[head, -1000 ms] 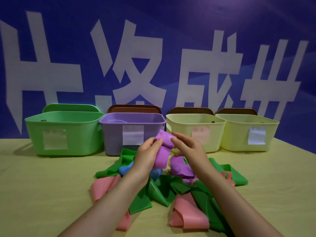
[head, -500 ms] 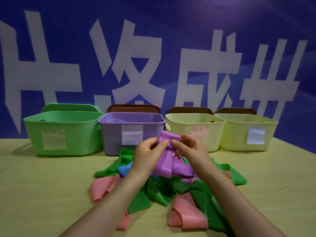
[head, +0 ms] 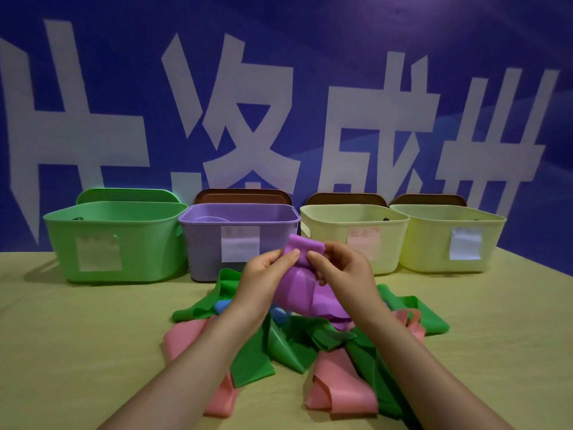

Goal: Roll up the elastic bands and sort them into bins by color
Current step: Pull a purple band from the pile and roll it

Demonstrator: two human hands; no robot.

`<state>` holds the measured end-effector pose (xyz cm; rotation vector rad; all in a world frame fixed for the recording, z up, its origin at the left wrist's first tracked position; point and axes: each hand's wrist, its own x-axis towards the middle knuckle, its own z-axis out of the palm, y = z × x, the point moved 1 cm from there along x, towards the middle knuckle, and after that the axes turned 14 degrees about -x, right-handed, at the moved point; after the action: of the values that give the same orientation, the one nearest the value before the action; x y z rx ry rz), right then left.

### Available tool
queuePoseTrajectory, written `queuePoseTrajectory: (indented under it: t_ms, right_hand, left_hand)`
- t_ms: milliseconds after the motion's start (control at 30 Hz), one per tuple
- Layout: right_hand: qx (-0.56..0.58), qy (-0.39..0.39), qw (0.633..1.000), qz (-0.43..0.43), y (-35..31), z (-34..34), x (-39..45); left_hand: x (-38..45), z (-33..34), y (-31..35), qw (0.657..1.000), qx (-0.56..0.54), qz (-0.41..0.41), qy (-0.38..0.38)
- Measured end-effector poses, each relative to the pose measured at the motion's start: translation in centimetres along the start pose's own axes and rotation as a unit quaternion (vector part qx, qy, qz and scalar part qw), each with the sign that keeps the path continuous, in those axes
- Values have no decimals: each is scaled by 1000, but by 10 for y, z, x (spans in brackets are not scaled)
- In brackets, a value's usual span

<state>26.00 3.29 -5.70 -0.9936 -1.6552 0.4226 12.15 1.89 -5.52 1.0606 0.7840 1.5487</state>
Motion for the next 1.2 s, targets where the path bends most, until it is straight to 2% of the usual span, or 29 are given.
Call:
queuePoseTrajectory:
  t_ms: [100, 167, 267, 400, 500, 567, 700, 833, 967, 1033, 1133, 1200]
  right_hand:
    - [25, 14, 1000, 5, 1, -3, 2]
    - [21, 31, 999, 6, 4, -5, 3]
    - [-20, 43, 999, -8, 6, -5, 3]
    - [-107, 43, 990, -75, 7, -3, 1]
    - [-152, 41, 983, -99, 10, -3, 2]
    - [-172, 28, 979, -106, 12, -2, 2]
    - [-193, -23, 971, -139, 12, -1, 0]
    - [-111, -81, 989, -46, 6, 1, -3]
    - [-12, -63, 997, 43, 8, 3, 1]
    - [29, -78, 992, 93, 9, 2, 2]
    - [58, -104, 986, 117, 7, 0, 2]
    - [58, -92, 988, 107, 7, -1, 2]
  left_hand:
    - [1, 4, -2, 994, -83, -69, 8]
    - [1, 4, -3, 994, -71, -82, 16]
    - [0, 2, -5, 997, -42, -69, 19]
    - [0, 3, -6, 998, -34, -46, 26]
    - [-1, 3, -5, 995, -75, -62, 30]
    - [-2, 3, -6, 993, -90, -79, 21]
    - [-1, 1, -6, 996, -60, -40, 42]
    - [5, -5, -6, 999, -11, -12, 39]
    - [7, -6, -8, 997, 70, 17, 22]
    - [6, -5, -8, 994, 104, 33, 4]
    - [2, -4, -6, 989, 133, 55, -23]
    - [2, -3, -5, 988, 142, 58, -32]
